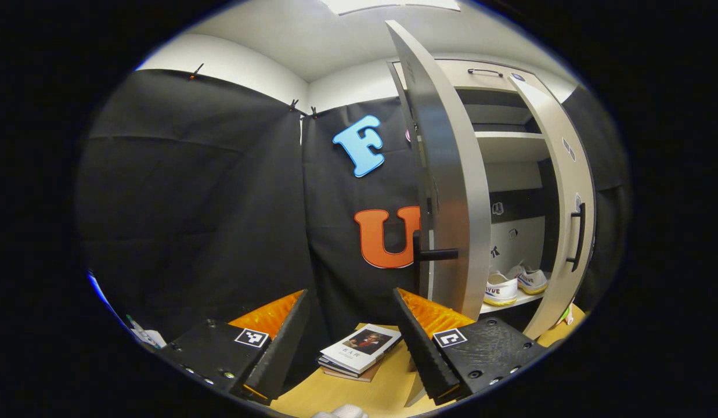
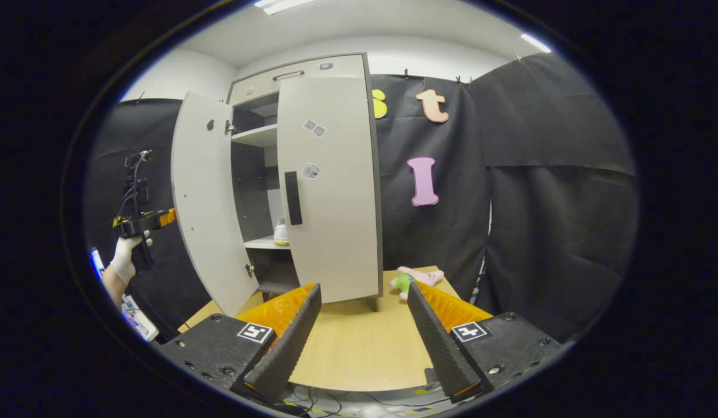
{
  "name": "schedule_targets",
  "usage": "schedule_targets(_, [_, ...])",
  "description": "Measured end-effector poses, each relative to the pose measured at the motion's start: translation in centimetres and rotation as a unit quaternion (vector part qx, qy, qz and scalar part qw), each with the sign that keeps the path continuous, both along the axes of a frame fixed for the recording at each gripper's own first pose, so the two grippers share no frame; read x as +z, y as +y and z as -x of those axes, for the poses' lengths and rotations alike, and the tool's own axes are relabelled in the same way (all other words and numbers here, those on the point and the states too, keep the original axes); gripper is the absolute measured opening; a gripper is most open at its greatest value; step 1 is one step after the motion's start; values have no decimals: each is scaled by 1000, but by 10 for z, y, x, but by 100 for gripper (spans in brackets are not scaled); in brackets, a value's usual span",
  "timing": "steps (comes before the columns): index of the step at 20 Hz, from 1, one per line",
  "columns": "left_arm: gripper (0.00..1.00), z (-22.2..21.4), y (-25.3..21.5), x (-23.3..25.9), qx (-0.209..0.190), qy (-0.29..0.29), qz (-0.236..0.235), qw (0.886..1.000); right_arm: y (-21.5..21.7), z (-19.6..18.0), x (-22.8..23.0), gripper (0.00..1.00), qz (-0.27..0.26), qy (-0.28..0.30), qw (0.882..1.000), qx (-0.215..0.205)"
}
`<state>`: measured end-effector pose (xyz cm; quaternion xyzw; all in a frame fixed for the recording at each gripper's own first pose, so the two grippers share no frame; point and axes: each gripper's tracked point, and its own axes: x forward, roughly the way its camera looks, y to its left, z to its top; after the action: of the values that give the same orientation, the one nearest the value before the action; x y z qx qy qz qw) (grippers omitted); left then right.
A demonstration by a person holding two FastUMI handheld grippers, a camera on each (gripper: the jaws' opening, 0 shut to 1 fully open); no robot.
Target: Grab one shoe with the right hand and put it into the shoe cabinet, grab the other shoe with the left hand and put it into the shoe cabinet; then close the right door with the right hand and the left door with the left hand.
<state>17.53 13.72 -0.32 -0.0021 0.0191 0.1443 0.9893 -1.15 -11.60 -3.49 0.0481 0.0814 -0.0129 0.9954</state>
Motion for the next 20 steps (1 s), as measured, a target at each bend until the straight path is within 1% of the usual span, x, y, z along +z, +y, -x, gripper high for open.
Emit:
schedule_targets(1, [87,1,-10,0,-6,-3,0,1000,0,-2,1,98,-3,-2,1000,3])
schedule_targets(2, [87,1,-19,0,-12,-3,-1,1000,-1,-4,2,94,-4,-4,1000,5])
schedule_targets(3, [87,2,-28,2,-19,-6,-3,1000,-1,-7,2,97,-4,-4,1000,8])
schedule_targets(5, [87,-1,-48,5,-41,-9,-13,999,1,-8,2,97,-5,-4,1000,15])
schedule_targets(8, [87,-7,-77,4,-66,-11,7,998,0,-7,4,98,-1,-9,1000,21])
schedule_targets(12, [87,-20,-128,8,-118,-12,10,993,0,-8,3,98,-2,-9,1000,26])
schedule_targets(13, [89,-24,-138,6,-126,-4,4,992,-1,-8,4,98,-4,-11,1000,26])
schedule_targets(15, [100,-24,-153,6,-136,-6,-5,991,-1,-8,3,98,-7,-14,1000,25])
schedule_targets(16, [96,-22,-161,4,-144,-1,-4,990,-1,-8,2,94,-7,-14,1000,25])
schedule_targets(17, [96,-19,-169,1,-150,2,-3,989,-1,-8,2,98,-7,-14,1000,25])
schedule_targets(20, [96,-5,-183,-2,-159,5,-5,987,0,-8,4,98,-14,-23,999,30])
